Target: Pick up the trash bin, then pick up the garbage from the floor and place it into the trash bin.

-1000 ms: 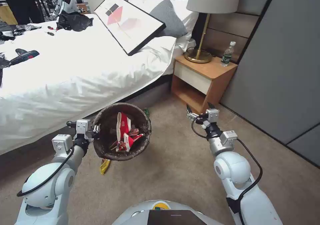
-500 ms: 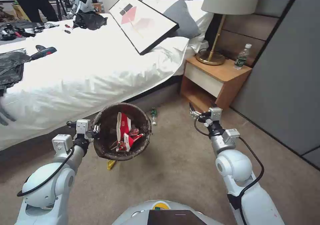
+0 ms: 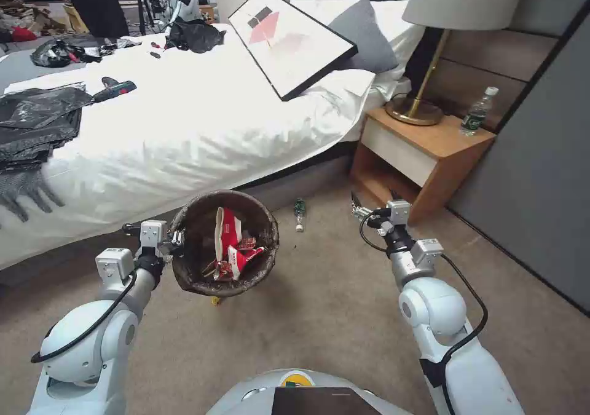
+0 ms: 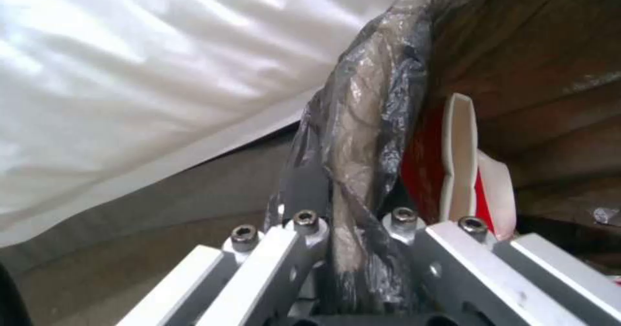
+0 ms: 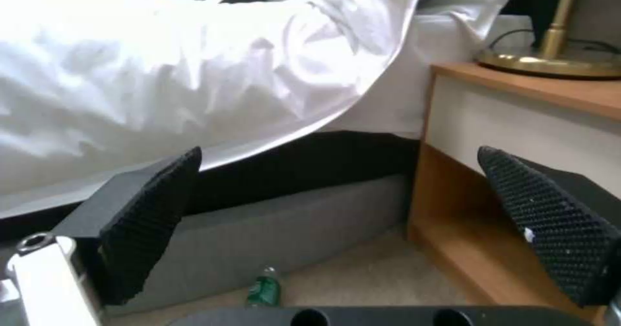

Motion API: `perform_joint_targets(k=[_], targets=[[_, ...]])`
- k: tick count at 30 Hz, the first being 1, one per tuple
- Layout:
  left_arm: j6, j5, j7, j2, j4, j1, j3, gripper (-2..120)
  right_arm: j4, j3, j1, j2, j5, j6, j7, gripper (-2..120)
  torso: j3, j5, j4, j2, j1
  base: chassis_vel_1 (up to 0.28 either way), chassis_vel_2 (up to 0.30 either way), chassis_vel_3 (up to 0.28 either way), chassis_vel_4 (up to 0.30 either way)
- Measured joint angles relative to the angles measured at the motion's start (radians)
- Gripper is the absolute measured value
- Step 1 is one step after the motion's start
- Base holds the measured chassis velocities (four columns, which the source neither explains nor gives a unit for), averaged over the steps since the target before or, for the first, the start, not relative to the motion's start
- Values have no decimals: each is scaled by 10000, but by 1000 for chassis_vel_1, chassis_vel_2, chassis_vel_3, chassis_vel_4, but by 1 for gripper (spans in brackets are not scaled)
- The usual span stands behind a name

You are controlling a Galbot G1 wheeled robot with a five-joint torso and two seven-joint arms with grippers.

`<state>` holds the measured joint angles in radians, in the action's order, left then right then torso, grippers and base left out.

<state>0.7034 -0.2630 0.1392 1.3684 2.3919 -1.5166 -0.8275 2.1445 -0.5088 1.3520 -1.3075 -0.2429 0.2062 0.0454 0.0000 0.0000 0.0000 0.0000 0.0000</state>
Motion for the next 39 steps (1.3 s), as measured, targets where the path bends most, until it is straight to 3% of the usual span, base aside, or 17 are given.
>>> perform_joint_targets(k=[30,39], targets=[[-200,65,-29,38,37,-62,-33,3,39,-648,450,-273,8,8,-16,100,0,1,1,0,0,25,23,24,20],[-275,30,-17,45,0,-101,-108,3,45,-996,1043,-651,69,-568,-93,100,0,0,-1,0,0,0,0,0,0]])
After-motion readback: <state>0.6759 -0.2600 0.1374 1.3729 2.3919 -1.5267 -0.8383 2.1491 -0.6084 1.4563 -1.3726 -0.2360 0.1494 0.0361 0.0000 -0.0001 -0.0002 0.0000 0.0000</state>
